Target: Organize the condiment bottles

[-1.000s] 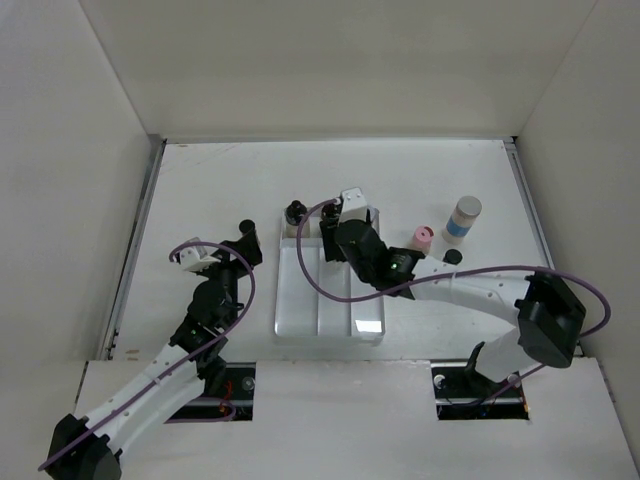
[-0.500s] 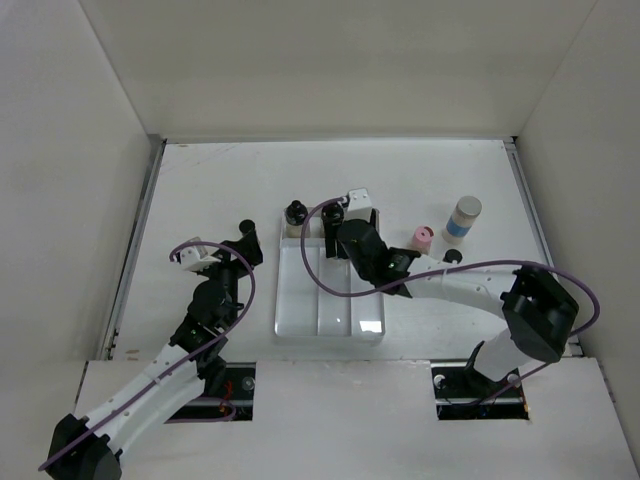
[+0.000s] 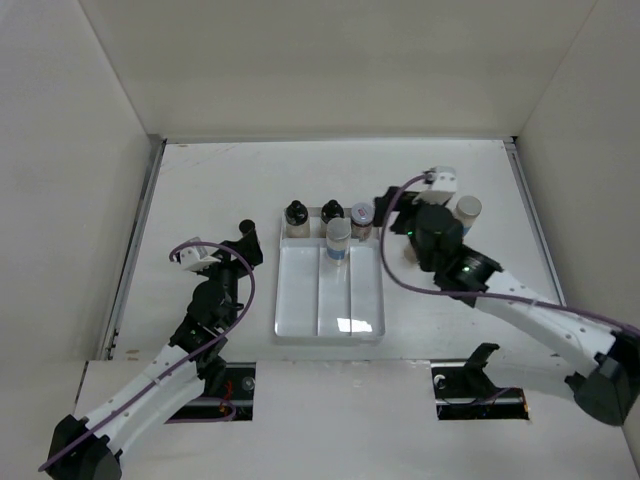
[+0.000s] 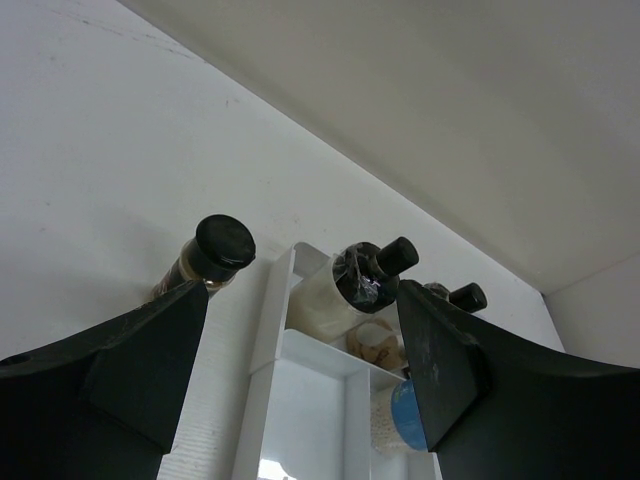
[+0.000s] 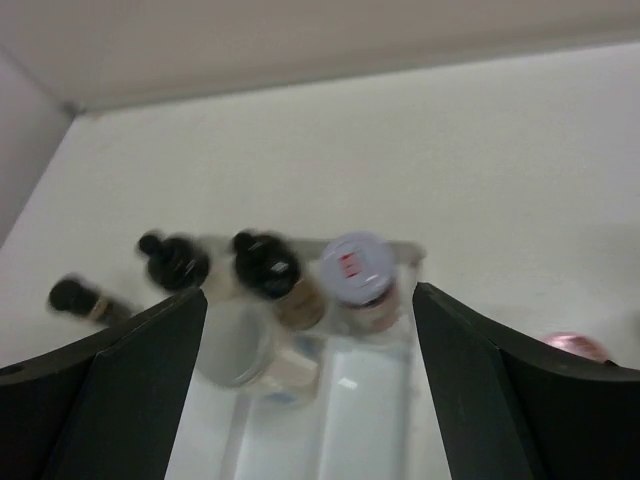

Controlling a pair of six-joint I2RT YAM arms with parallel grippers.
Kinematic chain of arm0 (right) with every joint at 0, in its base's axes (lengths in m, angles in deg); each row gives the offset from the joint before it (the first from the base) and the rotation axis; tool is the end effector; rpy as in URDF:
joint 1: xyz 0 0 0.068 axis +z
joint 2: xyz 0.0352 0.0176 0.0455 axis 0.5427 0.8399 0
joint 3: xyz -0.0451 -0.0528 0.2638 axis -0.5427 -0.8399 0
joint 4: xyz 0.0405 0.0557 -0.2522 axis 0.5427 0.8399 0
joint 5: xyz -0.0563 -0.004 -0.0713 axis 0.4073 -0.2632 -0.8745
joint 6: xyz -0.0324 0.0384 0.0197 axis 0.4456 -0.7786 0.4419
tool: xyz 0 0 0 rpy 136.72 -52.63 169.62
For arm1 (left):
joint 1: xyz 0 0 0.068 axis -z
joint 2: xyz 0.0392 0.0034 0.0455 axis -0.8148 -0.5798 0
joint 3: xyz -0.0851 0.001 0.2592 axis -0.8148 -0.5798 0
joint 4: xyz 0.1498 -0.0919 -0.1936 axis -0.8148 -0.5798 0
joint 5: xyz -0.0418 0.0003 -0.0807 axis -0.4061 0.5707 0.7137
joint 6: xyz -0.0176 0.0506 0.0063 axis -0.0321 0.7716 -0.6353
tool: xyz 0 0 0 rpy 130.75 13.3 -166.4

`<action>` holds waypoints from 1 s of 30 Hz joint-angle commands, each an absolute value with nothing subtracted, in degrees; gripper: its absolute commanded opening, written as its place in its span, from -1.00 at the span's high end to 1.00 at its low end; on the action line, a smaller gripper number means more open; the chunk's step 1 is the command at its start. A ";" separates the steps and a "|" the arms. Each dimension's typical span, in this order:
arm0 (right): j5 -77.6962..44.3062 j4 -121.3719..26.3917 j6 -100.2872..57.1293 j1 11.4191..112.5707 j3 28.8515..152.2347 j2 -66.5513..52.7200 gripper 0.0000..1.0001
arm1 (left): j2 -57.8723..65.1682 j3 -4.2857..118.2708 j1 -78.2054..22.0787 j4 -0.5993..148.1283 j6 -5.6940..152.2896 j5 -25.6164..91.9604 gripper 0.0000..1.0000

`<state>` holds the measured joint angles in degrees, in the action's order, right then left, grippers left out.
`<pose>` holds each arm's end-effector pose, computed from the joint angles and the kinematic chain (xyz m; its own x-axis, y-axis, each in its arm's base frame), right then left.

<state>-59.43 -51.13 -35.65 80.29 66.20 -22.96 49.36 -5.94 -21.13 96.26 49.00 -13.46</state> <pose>0.1926 0.1792 0.3337 -0.1959 0.2180 -0.9561 -0.1610 0.9546 0.2506 0.1314 -0.0602 0.2221 0.0984 -0.6156 -0.7819 -0.0334 0.7832 -0.6208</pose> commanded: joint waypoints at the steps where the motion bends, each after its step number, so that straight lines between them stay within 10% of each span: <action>1: -63.96 -46.78 -37.70 68.99 62.64 -30.23 -0.80 | 49.61 -6.12 -20.95 98.29 48.58 -13.23 -0.52; 20: -50.89 -41.22 -38.58 39.95 67.47 -14.09 -0.99 | 48.21 -6.04 -21.30 98.82 48.49 -12.62 -0.53; 30: -47.44 -44.48 -40.95 37.92 68.26 -11.87 0.00 | 48.73 -6.38 -21.03 98.91 48.49 -13.14 -0.53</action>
